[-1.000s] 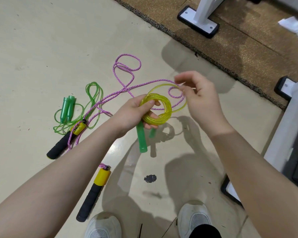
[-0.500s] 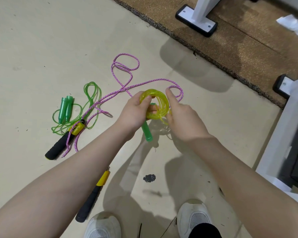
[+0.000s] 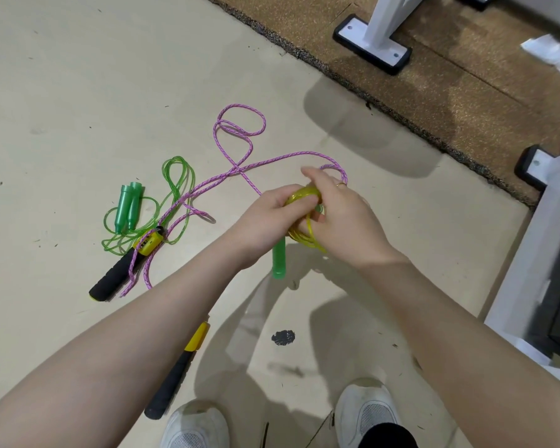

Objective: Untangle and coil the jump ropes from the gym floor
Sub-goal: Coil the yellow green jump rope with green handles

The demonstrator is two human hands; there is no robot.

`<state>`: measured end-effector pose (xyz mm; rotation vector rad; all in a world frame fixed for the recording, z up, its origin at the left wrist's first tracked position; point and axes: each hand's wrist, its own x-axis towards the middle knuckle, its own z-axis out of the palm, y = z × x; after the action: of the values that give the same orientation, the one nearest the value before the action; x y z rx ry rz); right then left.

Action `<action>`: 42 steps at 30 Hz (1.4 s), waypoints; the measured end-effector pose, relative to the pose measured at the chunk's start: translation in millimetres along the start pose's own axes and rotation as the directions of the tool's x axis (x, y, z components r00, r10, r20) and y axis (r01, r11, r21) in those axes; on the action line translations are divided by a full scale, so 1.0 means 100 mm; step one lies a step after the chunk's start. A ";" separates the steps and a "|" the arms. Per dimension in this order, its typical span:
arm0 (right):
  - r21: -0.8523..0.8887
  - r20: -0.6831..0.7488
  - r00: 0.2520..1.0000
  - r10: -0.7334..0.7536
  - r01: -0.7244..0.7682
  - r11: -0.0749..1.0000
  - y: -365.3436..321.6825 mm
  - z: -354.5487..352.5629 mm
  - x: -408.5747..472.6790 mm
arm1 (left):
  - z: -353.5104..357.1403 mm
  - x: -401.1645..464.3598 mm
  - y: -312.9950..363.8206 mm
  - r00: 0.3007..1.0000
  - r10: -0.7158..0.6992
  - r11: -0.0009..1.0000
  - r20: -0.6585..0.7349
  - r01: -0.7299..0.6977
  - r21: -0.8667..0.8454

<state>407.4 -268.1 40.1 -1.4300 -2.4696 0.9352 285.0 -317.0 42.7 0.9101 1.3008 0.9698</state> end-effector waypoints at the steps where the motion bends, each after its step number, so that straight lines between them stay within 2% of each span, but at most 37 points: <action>1: -0.033 0.056 0.998 0.027 -0.025 0.999 0.02 -0.03 0.01 | -0.02 0.00 0.00 0.999 0.004 0.999 0.042 -0.005 0.039; 4: -0.069 0.215 0.969 0.120 -0.108 0.992 0.06 -0.08 0.03 | -0.06 -0.02 -0.03 0.983 -0.025 0.989 0.182 -0.003 0.151; 6: -0.045 0.221 0.964 0.146 -0.140 0.989 0.04 -0.10 0.03 | -0.06 -0.02 -0.05 0.975 -0.031 0.978 0.222 -0.017 0.207; 11: 0.202 0.231 0.973 -0.011 -0.037 0.979 -0.02 -0.32 0.07 | -0.08 0.04 0.06 0.984 -0.018 0.958 0.177 -0.034 0.286; 14: 0.300 0.185 0.981 -0.053 -0.005 0.954 -0.05 -0.57 0.12 | -0.07 0.09 0.27 0.992 0.046 0.971 0.118 -0.072 0.226; 17: 0.454 0.123 0.992 0.020 -0.075 0.888 -0.14 -0.91 0.12 | -0.01 0.12 0.61 0.995 0.089 0.995 0.033 -0.090 0.047; 20: 0.715 0.120 0.992 0.033 -0.109 0.690 -0.18 -1.28 0.04 | 0.09 0.12 1.00 0.989 0.132 0.972 0.063 -0.117 -0.202; 22: 0.883 0.127 0.991 -0.043 -0.093 0.460 -0.17 -1.50 -0.03 | 0.20 0.08 1.25 0.978 0.182 0.922 0.098 -0.135 -0.363; 24: 0.968 0.145 0.974 -0.172 -0.104 0.226 -0.21 -1.73 -0.09 | 0.33 0.02 1.52 0.962 0.231 0.862 0.145 -0.133 -0.489; 26: 0.990 0.098 0.959 -0.268 -0.068 0.120 -0.30 -1.98 -0.13 | 0.47 -0.01 1.83 0.943 0.269 0.811 0.197 -0.111 -0.575; 29: 0.999 0.025 0.967 -0.253 -0.015 0.041 -0.51 -2.50 -0.25 | 0.65 -0.05 2.43 0.883 0.343 0.776 0.321 -0.074 -0.626; 32: 0.994 -0.012 0.978 -0.208 0.035 0.108 -0.80 -3.10 -0.45 | 0.82 -0.15 3.09 0.850 0.343 0.803 0.399 -0.045 -0.594; 35: 0.982 -0.041 0.997 -0.060 0.051 0.183 -1.09 -3.67 -0.67 | 0.95 -0.29 3.74 0.868 0.344 0.898 0.359 -0.193 -0.395; 38: 0.922 -0.115 0.973 0.199 0.030 0.386 -1.41 -4.20 -0.90 | 1.04 -0.42 4.37 0.876 0.322 0.946 0.358 -0.289 -0.144; 40: 0.846 -0.122 0.951 0.282 -0.049 0.531 -1.67 -4.56 -1.07 | 1.10 -0.54 4.79 0.880 0.281 0.959 0.382 -0.278 -0.064; 42: 0.737 -0.160 0.939 0.306 -0.093 0.670 -1.95 -4.96 -1.27 | 1.21 -0.70 5.22 0.866 0.256 0.963 0.429 -0.269 -0.032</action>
<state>534.6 -221.3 571.1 -1.4016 -1.4623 1.4275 372.5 -203.6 563.7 1.2680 0.8282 0.8912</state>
